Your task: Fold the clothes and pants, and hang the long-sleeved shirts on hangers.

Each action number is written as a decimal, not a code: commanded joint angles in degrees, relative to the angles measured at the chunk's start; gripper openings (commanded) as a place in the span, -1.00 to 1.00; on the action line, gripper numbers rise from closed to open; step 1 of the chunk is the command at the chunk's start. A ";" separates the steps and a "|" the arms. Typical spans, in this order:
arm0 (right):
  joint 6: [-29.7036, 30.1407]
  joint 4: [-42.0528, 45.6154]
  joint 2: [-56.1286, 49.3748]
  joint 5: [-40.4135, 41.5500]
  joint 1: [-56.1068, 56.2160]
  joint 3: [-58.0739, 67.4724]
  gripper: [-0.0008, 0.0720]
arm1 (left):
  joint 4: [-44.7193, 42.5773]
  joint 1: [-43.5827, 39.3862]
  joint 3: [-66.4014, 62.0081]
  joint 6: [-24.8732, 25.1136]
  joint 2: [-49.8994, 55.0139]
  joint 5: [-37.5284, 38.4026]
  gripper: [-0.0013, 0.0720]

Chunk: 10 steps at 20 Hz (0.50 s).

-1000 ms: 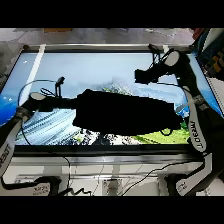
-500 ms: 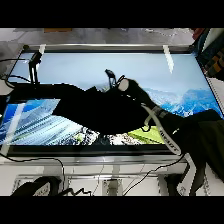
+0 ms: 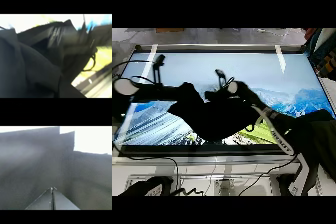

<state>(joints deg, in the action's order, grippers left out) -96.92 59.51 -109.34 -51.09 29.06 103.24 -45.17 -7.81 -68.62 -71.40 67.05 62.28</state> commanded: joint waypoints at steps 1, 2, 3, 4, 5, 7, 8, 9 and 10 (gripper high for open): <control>0.17 2.45 4.98 -5.22 -10.62 -0.02 -0.91 | 6.88 -11.06 -0.07 -1.49 7.23 -10.93 -0.94; 0.63 2.49 6.95 -6.34 -13.53 -0.02 -0.91 | 11.58 -14.95 -0.15 -1.44 10.01 -16.85 -0.94; 1.11 2.89 8.61 -7.41 -16.00 -0.02 -0.91 | 15.17 -18.29 -0.55 -1.01 12.37 -21.31 -0.94; 2.38 3.32 10.14 -8.50 -18.18 -0.02 -0.91 | 18.36 -22.29 -1.66 -0.13 15.32 -25.66 -0.94; 3.37 4.00 11.58 -9.75 -20.33 -0.04 -0.91 | 20.48 -26.03 -3.43 -0.07 18.27 -29.62 -0.94; 3.80 5.33 13.42 -12.13 -23.89 -0.02 -0.91 | 21.22 -32.22 -8.24 0.26 24.13 -37.59 -0.93; 4.02 5.73 13.86 -13.44 -25.57 -0.02 -0.91 | 21.22 -34.36 -10.62 0.26 26.86 -41.11 -0.85; 4.48 6.01 13.92 -14.69 -27.04 -0.02 -0.91 | 21.22 -35.74 -12.28 0.26 28.92 -44.00 -0.12; 5.60 6.84 13.90 -16.04 -28.55 -0.04 -0.91 | 21.33 -36.33 -13.35 0.09 30.40 -46.05 1.00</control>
<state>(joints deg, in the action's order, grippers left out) -93.34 64.40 -96.86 -62.81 5.28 103.24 -26.13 -38.68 -77.62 -71.46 91.24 27.73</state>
